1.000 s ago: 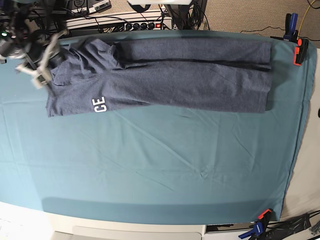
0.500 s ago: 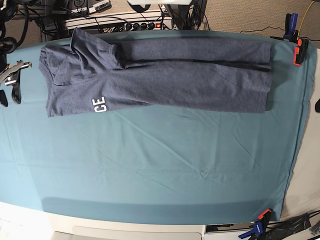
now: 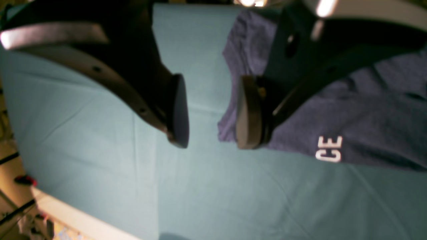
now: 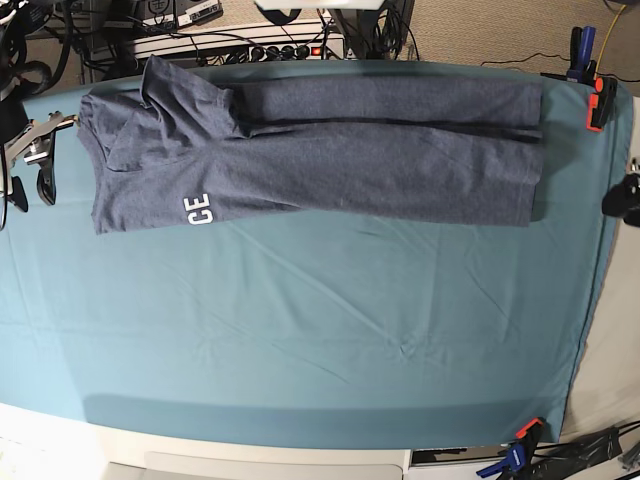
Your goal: Fold the T-shirt properly
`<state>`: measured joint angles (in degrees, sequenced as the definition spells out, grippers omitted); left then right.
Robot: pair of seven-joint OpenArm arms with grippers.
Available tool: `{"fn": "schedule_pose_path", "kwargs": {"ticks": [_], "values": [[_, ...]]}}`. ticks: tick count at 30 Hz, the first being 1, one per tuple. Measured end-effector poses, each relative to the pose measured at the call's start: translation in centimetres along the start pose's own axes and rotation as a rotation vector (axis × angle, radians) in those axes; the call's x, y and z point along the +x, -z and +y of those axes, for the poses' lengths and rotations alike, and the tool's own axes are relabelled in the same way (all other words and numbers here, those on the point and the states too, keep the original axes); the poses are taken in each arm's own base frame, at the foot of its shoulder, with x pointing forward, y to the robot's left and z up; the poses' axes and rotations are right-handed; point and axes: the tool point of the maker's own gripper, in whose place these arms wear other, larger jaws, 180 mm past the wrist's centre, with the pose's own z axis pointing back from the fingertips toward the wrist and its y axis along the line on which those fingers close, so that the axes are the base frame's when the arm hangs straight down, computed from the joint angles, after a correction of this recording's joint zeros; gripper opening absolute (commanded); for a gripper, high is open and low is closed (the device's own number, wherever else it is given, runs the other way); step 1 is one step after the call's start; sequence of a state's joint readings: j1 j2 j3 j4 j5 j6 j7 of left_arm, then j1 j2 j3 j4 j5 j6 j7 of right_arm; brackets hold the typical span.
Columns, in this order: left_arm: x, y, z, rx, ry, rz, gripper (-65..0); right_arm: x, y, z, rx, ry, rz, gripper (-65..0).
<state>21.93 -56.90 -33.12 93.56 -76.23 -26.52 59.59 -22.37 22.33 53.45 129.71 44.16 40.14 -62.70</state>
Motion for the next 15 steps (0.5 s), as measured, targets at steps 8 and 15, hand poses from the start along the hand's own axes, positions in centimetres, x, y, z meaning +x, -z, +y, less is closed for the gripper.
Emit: {"fn": "schedule_pose_path", "kwargs": {"ticks": [8,15], "values": [[-3.3,1.3,-1.1,-0.036,-0.086,0.018,-34.1,-0.5,2.1,4.5,0.131,-0.065,0.032,-40.1],[-4.6,2.4,-0.9,-0.008,-0.143,-0.005,-34.1,0.0,4.3,8.1,0.185,-0.198,0.016,-40.1]]}}
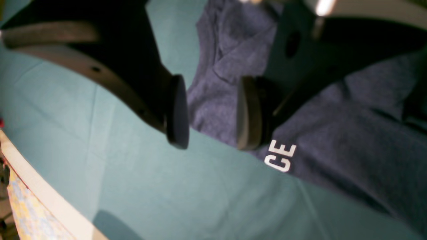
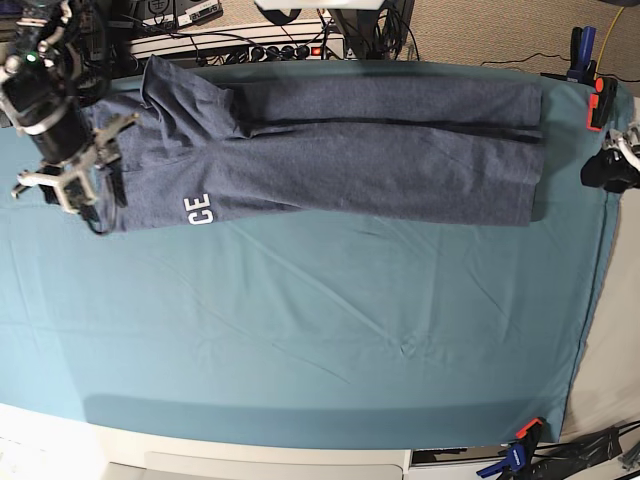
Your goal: Fold the T-shirt properly
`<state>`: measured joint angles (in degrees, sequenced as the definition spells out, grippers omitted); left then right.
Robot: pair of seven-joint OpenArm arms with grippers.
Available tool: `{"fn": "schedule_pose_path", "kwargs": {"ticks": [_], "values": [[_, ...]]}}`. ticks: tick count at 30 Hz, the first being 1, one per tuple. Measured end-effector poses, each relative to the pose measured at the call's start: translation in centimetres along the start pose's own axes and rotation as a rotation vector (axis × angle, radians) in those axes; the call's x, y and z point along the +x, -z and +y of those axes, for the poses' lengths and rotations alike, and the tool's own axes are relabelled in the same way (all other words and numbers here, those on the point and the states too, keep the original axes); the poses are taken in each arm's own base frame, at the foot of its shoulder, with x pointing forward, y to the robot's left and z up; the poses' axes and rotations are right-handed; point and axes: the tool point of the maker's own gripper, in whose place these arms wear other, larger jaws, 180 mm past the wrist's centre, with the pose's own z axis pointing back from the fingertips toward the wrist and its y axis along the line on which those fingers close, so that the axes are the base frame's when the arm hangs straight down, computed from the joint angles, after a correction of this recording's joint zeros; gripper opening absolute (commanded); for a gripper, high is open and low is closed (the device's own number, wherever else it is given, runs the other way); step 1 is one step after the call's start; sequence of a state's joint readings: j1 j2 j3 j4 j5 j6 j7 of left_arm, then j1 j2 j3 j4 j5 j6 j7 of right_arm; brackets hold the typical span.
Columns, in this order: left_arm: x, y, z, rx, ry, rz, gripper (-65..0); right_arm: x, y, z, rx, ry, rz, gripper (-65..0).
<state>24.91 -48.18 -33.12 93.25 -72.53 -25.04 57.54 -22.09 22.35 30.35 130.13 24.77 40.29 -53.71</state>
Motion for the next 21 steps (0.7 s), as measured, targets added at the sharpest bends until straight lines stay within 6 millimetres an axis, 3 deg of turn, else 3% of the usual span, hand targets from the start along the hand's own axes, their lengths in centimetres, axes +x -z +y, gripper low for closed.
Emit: {"fn": "schedule_pose_path", "kwargs": {"ticks": [4,9,13,21], "values": [[-1.0,0.5,0.2,0.006,-0.028,0.004,-34.2,1.5,0.7,0.6,0.019,-0.019,-0.049,-40.2],[-2.9,1.3,1.7,0.05,-0.142,-0.002,-35.7,2.0,0.9,0.4,0.013,-0.021,-0.065,-40.1],[-4.4,2.6,0.4,0.009,-0.209,-0.021,-35.7,2.0,0.9,0.4,0.013,-0.022,-0.064,-40.1],[-5.0,5.8,-2.4,-0.057,-0.306,-0.1,-35.7,2.1,0.9,0.4,0.013,-0.022,-0.067,-40.1]]}}
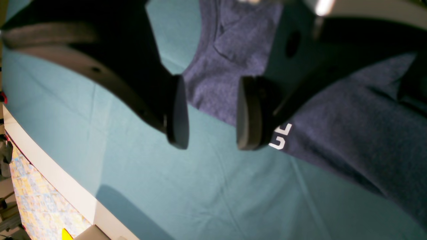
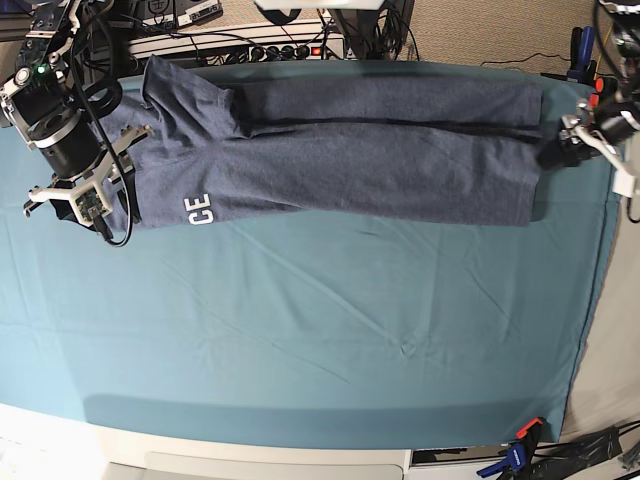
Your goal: Fold the T-shirt properly
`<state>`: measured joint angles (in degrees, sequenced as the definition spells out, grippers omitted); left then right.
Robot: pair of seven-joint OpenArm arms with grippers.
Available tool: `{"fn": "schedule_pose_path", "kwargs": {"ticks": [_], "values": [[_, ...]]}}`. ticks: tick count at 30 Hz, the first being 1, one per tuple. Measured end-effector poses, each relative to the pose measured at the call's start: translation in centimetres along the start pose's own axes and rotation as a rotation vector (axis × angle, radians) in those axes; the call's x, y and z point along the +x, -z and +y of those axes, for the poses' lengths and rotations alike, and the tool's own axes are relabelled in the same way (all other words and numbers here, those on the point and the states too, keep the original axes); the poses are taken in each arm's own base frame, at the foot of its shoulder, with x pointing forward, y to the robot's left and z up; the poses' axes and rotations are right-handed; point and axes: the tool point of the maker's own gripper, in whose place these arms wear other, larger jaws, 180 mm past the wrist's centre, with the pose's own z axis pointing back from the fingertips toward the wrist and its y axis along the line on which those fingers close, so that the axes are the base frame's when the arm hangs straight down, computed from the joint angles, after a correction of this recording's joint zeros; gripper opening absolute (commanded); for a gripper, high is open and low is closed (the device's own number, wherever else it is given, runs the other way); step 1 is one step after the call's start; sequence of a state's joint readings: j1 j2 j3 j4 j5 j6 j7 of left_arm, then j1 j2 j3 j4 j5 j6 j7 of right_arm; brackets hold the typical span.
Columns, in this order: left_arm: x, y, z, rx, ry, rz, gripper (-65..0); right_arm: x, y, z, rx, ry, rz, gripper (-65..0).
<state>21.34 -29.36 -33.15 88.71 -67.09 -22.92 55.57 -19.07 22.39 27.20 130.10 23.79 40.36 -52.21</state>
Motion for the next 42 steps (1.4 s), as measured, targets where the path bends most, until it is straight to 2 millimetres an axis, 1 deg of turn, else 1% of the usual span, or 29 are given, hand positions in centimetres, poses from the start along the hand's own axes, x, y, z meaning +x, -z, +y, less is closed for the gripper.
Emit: {"fn": "schedule_pose_path", "kwargs": {"ticks": [2,7,11,13,15,18,20,23,25,28,30,34,39,42], "values": [[-0.1,0.8,-0.4,-0.003,-0.018,-0.014,-35.7,0.1,0.0,0.0,0.0,0.0,-0.003,-40.1],[0.8,2.4,-0.7,0.019,-0.043,-0.064,-35.9,0.1,0.0,0.0,0.0,0.0,-0.003,-40.2],[3.3,3.1,-0.3,0.069,-0.045,-0.131,-35.9,0.1,0.0,0.0,0.0,0.0,-0.003,-40.1],[5.0,2.9,-0.2,0.083,-0.041,-0.174,-35.9,0.1,0.0,0.0,0.0,0.0,-0.003,-40.1],[6.6,2.5,0.4,0.12,-0.024,-0.207,-35.9,0.1,0.0,0.0,0.0,0.0,-0.003,-40.2],[9.6,1.3,0.8,0.133,-0.022,-0.288,-35.9,0.1,0.0,0.0,0.0,0.0,-0.003,-40.1],[11.2,0.5,1.0,0.143,-0.001,-0.317,-35.9,0.1,0.0,0.0,0.0,0.001,-0.003,-40.1],[12.8,-1.0,2.0,0.186,-0.007,-0.34,-35.9,0.1,0.0,0.0,0.0,0.0,-0.003,-40.1],[13.0,-1.4,2.3,0.201,0.007,-0.332,-35.9,0.1,0.0,0.0,0.0,0.001,-0.003,-40.2],[12.8,-1.5,2.3,0.195,0.007,-0.317,-35.9,0.0,0.0,0.0,0.0,0.004,-0.003,-40.2],[12.1,-1.7,2.4,0.182,-0.001,-0.3,-36.1,0.0,0.1,0.3,0.001,0.02,-0.006,-40.2],[10.9,-1.8,3.1,0.205,-0.027,-0.273,-37.1,-0.1,0.2,0.8,0.004,0.05,-0.011,-40.2],[11.5,-2.0,3.3,0.215,-0.013,-0.297,-37.1,-0.1,0.2,0.9,0.004,0.057,-0.012,-40.1],[12.4,-2.8,3.5,0.231,0.048,-0.291,-37.1,-0.1,0.2,0.9,0.004,0.058,-0.012,-40.1]]}}
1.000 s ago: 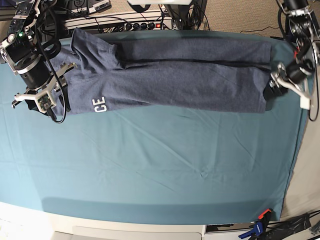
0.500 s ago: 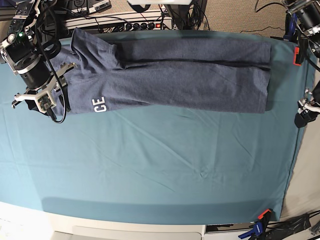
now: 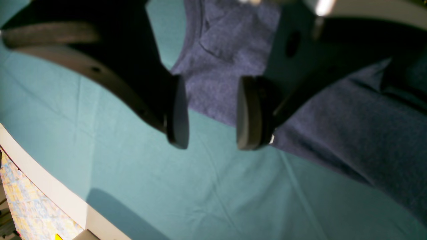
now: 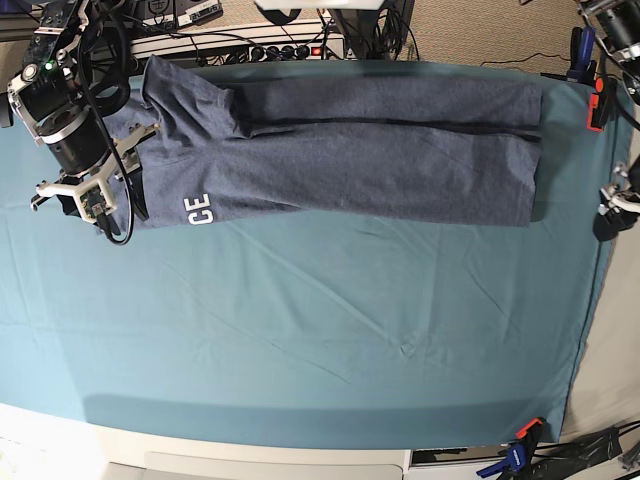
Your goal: Fold the T-shirt properly
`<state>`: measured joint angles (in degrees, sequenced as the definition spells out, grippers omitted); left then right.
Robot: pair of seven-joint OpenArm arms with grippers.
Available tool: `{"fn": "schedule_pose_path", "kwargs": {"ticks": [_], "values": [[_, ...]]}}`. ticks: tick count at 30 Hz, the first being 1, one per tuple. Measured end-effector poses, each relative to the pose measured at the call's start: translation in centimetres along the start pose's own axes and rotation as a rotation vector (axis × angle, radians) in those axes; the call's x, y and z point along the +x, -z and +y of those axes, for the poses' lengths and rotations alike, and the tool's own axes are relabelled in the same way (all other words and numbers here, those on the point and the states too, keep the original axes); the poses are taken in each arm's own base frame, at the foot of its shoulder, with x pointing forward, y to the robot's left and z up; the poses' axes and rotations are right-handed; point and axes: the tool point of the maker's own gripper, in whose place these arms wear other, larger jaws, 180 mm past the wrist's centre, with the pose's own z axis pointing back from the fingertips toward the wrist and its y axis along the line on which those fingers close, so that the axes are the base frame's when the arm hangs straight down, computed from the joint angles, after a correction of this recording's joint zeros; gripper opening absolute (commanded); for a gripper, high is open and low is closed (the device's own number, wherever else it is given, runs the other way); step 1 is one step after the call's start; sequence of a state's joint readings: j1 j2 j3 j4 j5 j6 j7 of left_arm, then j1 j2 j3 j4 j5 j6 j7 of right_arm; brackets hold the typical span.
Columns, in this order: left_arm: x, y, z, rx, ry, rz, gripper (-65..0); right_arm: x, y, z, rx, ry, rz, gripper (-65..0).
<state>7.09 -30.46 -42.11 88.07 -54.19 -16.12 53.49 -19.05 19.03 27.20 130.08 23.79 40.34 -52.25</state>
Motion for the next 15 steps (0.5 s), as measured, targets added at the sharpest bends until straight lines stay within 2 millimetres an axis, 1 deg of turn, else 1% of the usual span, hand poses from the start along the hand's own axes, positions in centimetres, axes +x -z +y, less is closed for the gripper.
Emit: {"fn": "schedule_pose_path", "kwargs": {"ticks": [6,9,12,15], "values": [[4.8,-1.3,1.2,0.058,0.122,-0.044,-37.1,0.0,0.0,0.0,0.0,0.0,0.0,-40.2],[6.0,-1.6,1.4,0.076,0.153,-0.059,-37.1,0.0,0.0,0.0,0.0,0.0,0.0,-40.2],[6.4,-1.8,1.7,0.114,0.197,-0.065,-37.1,0.0,0.0,0.0,0.0,0.0,-0.001,-40.1],[7.5,-2.4,2.2,0.189,0.296,-0.089,-37.1,0.0,0.0,0.0,-0.002,-0.002,0.002,-40.1]]}}
